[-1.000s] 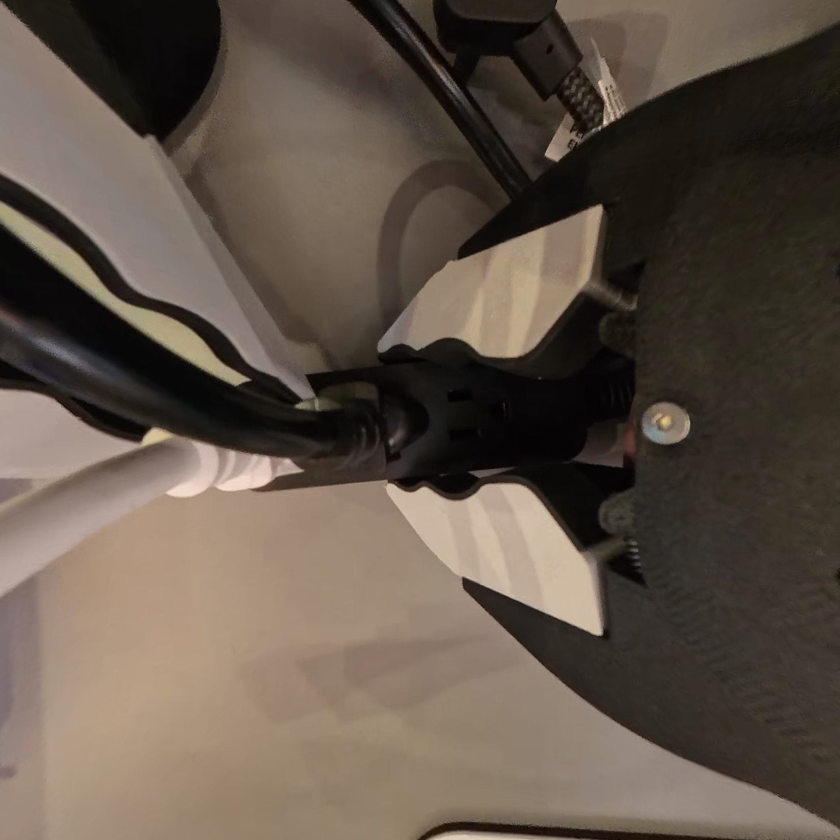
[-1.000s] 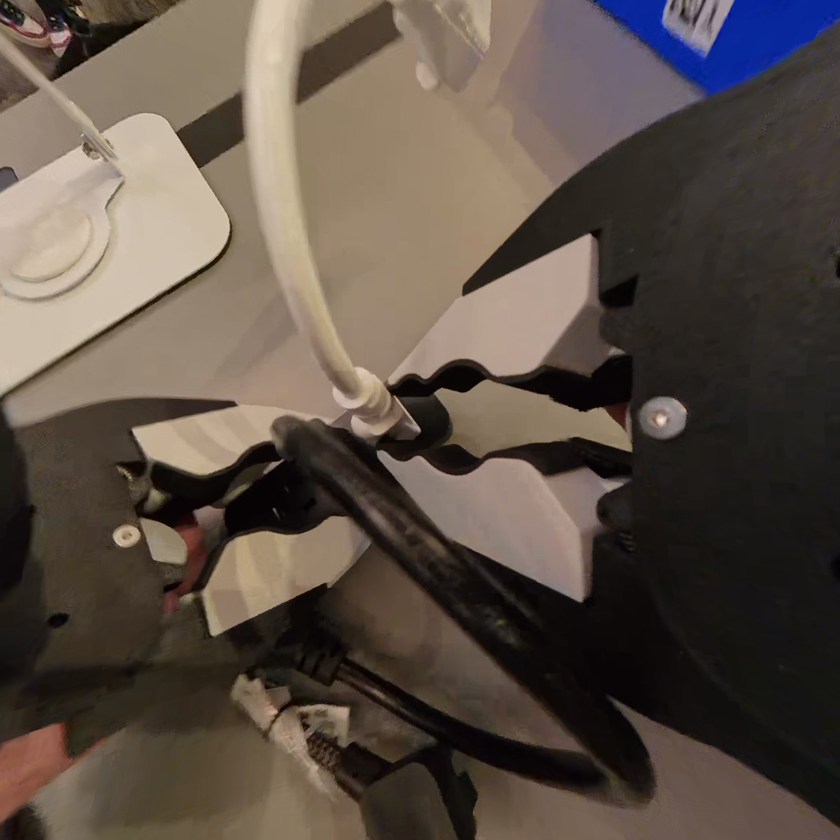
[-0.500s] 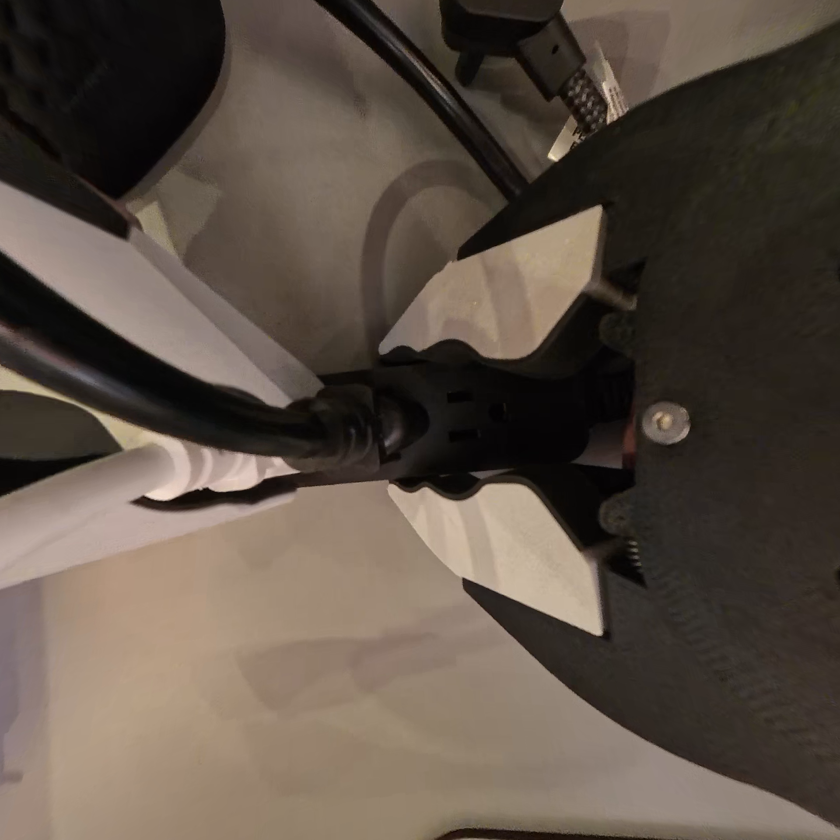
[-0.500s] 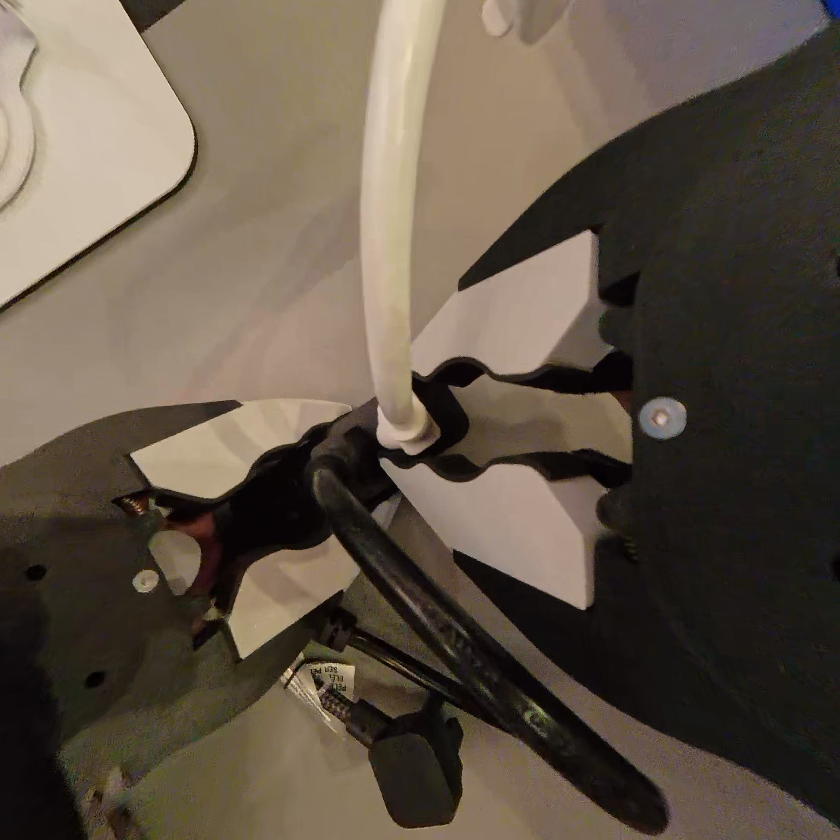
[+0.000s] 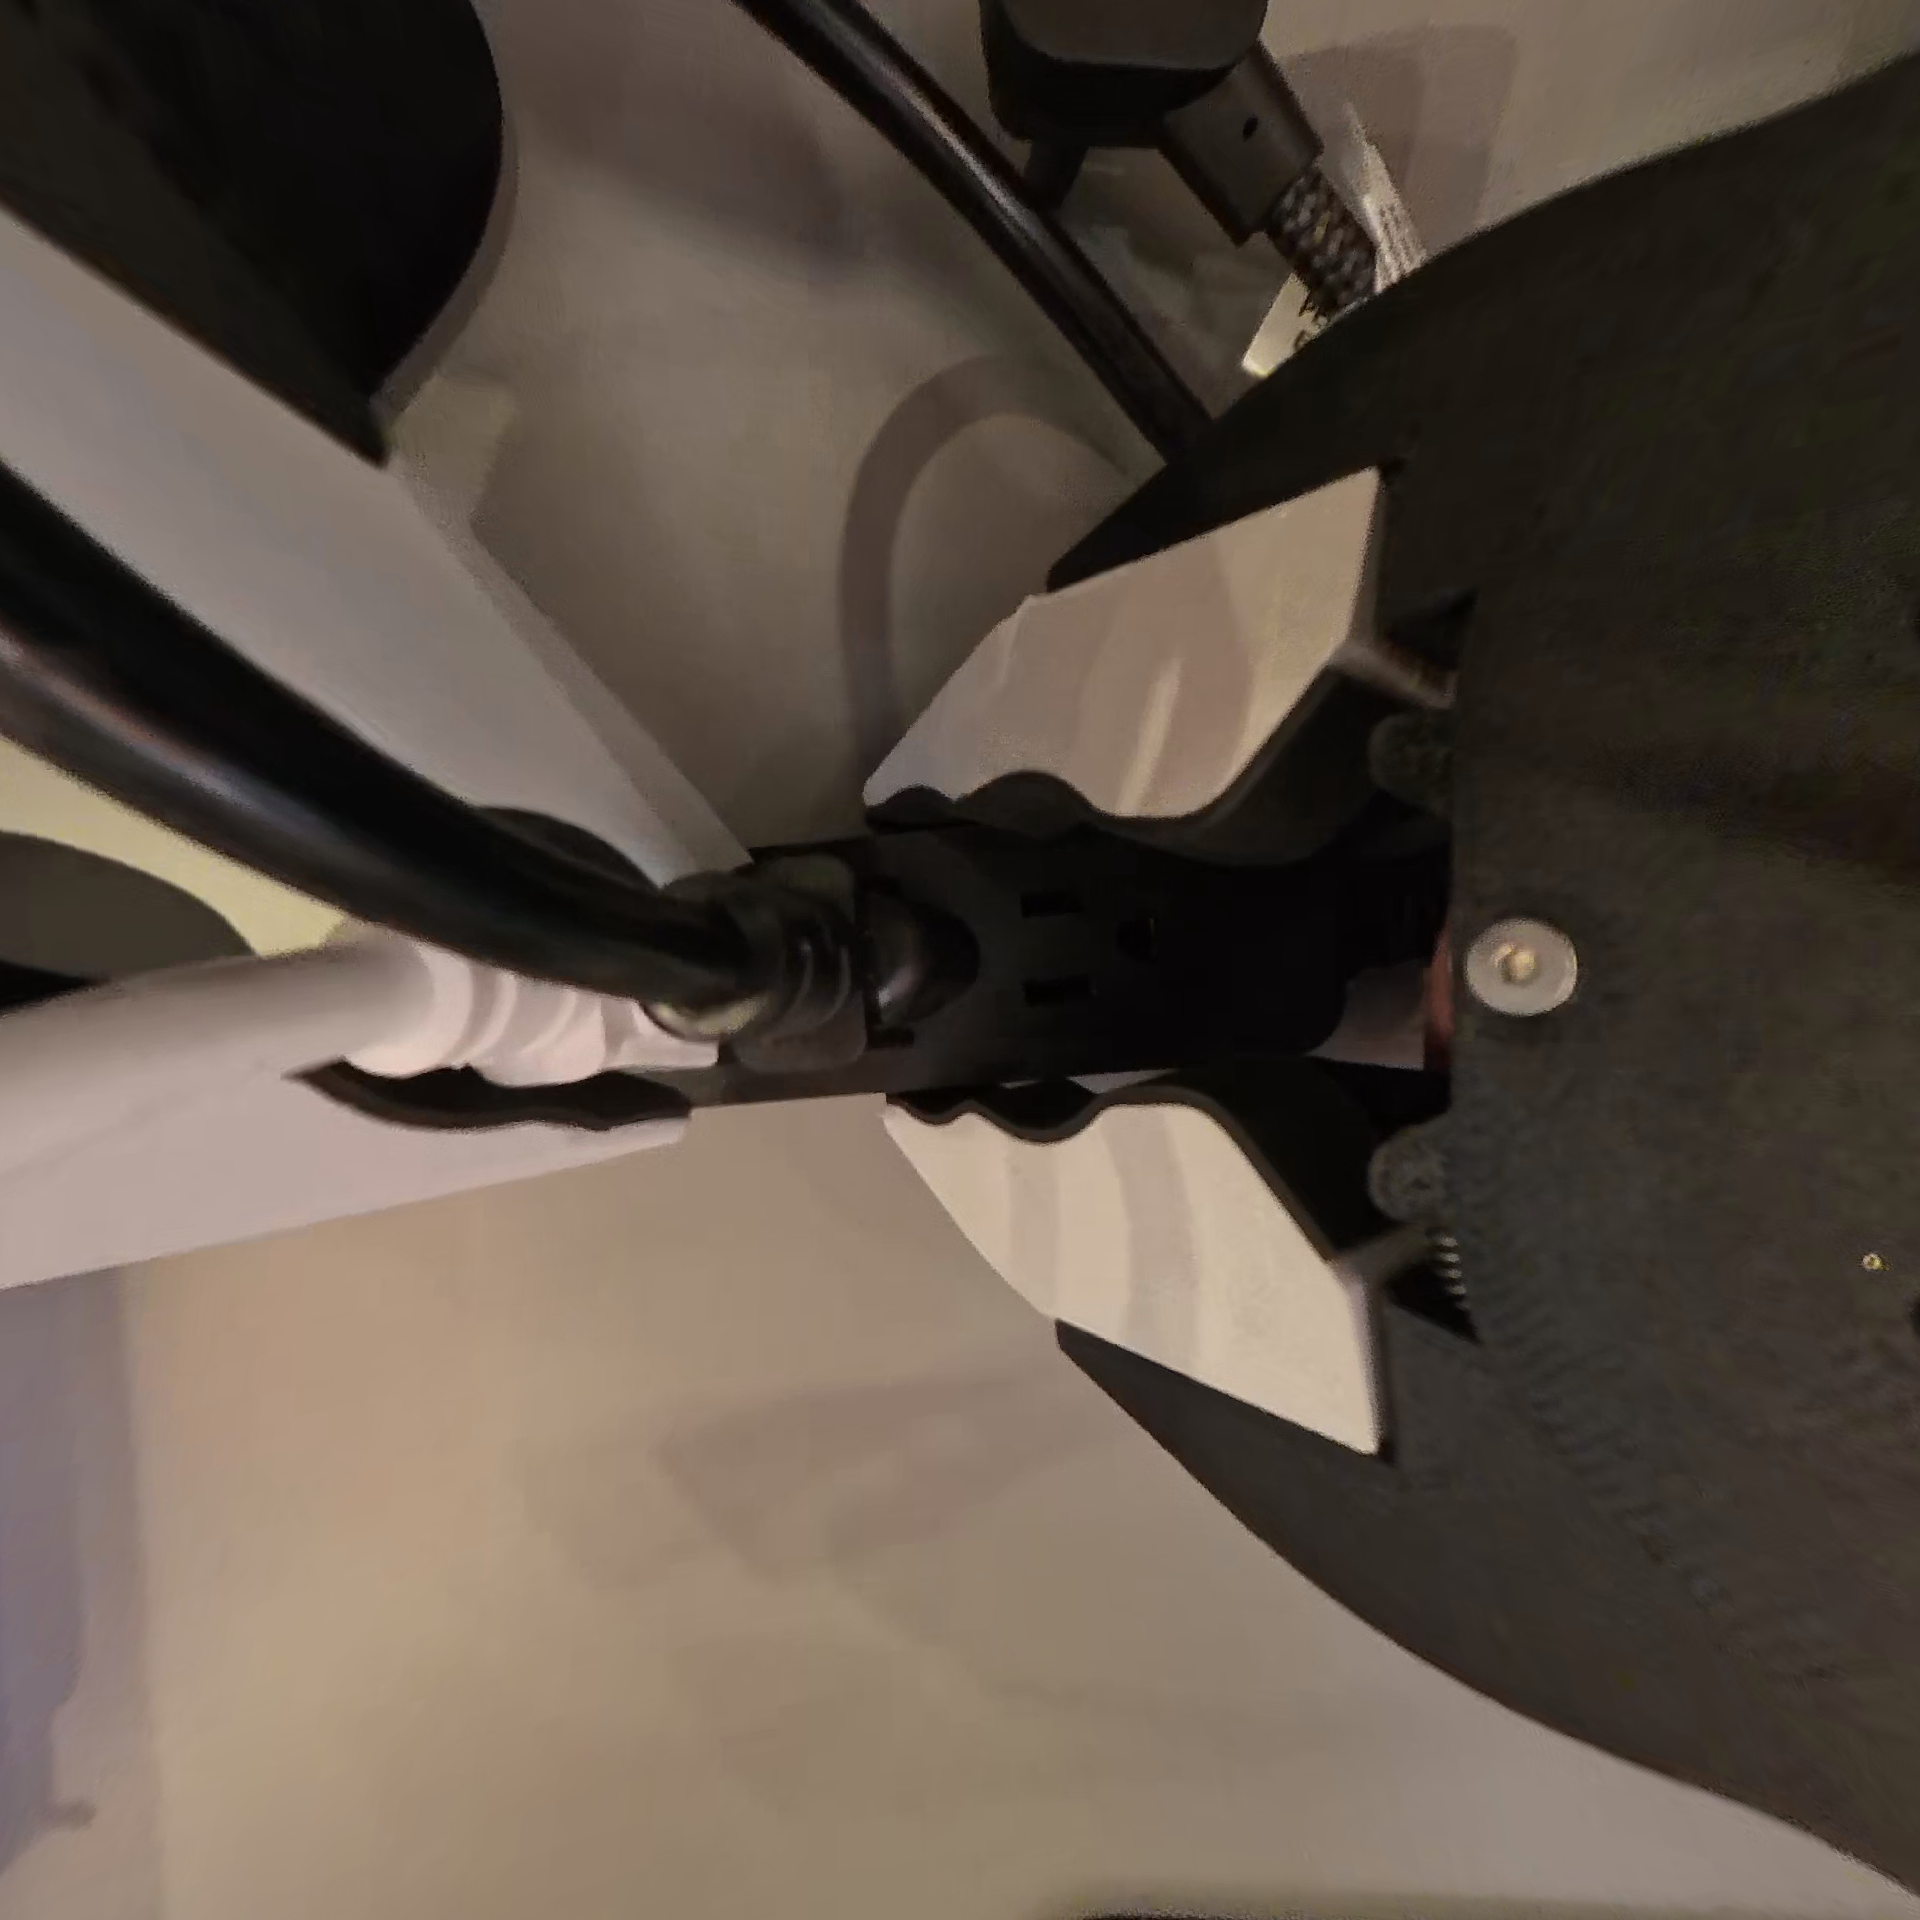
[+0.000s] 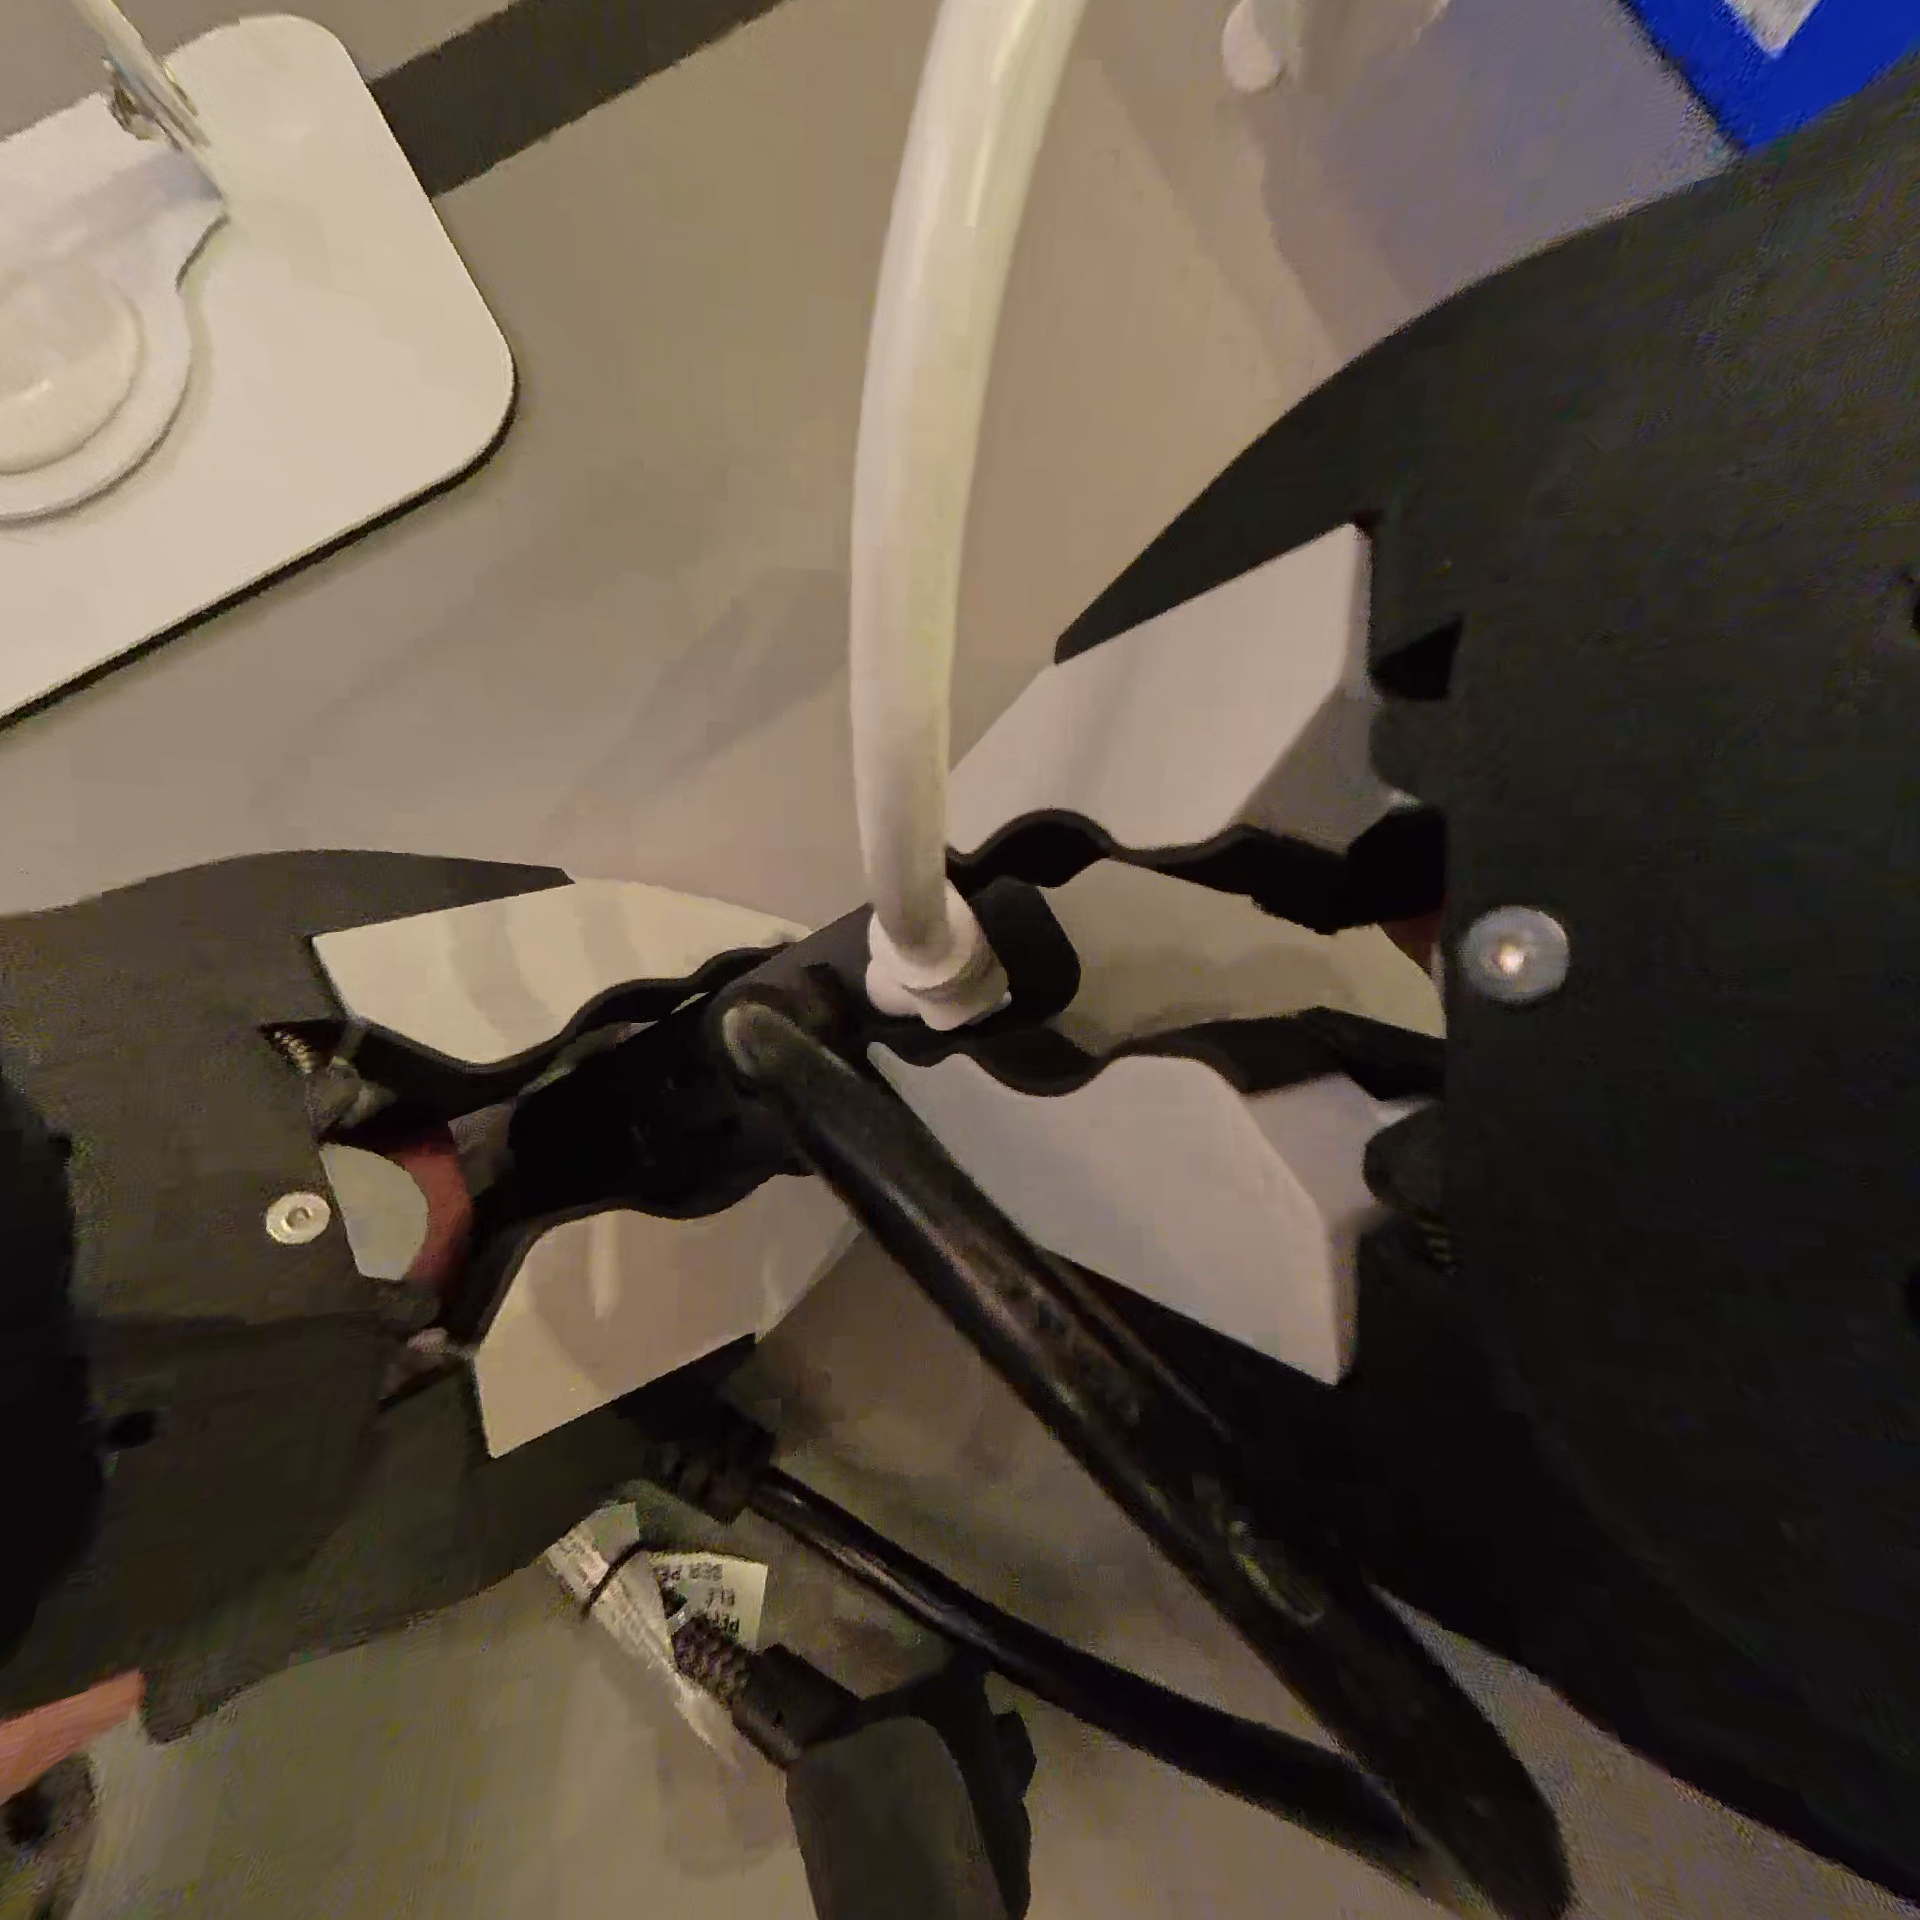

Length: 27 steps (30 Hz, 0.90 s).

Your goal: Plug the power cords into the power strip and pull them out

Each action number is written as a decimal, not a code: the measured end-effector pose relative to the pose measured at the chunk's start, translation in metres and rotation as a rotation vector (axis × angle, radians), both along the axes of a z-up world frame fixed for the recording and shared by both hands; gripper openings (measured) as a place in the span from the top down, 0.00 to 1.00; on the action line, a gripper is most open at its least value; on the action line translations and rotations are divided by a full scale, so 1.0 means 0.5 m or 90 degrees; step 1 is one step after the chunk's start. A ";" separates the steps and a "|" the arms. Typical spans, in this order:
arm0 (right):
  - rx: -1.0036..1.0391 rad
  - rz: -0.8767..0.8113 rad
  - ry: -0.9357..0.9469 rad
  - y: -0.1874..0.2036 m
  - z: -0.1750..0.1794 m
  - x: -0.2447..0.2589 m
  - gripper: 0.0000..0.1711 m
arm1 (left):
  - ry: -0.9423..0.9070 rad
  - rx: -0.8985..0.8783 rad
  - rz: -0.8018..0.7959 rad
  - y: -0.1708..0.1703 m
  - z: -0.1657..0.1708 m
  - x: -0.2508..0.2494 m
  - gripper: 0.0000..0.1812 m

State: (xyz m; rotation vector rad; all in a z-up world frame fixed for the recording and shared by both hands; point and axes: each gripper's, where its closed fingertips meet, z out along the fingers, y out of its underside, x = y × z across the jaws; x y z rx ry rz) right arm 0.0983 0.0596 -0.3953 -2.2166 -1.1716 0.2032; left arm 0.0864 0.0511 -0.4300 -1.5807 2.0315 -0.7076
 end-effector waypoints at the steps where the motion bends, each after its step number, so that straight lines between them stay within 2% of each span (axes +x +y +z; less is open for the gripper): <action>1: -0.032 -0.020 0.051 0.001 0.002 -0.001 0.88 | -0.001 0.001 0.000 0.000 0.000 0.000 0.75; 4: -0.128 -0.083 0.211 0.005 0.006 -0.002 0.87 | 0.000 0.003 0.007 -0.001 0.000 0.001 0.75; 7: -0.140 -0.096 0.250 0.011 0.007 -0.001 0.87 | -0.001 0.002 0.017 0.002 0.000 0.003 0.75; 12: 0.016 -0.019 0.083 0.005 0.010 0.000 0.88 | -0.008 -0.001 0.008 0.000 0.000 0.004 0.75; 17: 0.119 0.017 0.000 -0.005 0.018 0.000 0.88 | -0.006 0.009 -0.007 -0.006 0.002 0.004 0.74; 19: 0.070 0.002 0.048 -0.007 0.017 -0.001 0.88 | -0.007 0.007 -0.010 -0.008 0.001 0.005 0.75; 23: -0.078 -0.100 0.258 0.005 0.020 -0.001 0.87 | -0.009 0.000 0.001 -0.005 0.000 0.007 0.75; 27: -0.088 -0.115 0.280 0.010 0.021 0.001 0.87 | -0.010 0.001 0.008 -0.001 0.001 0.008 0.75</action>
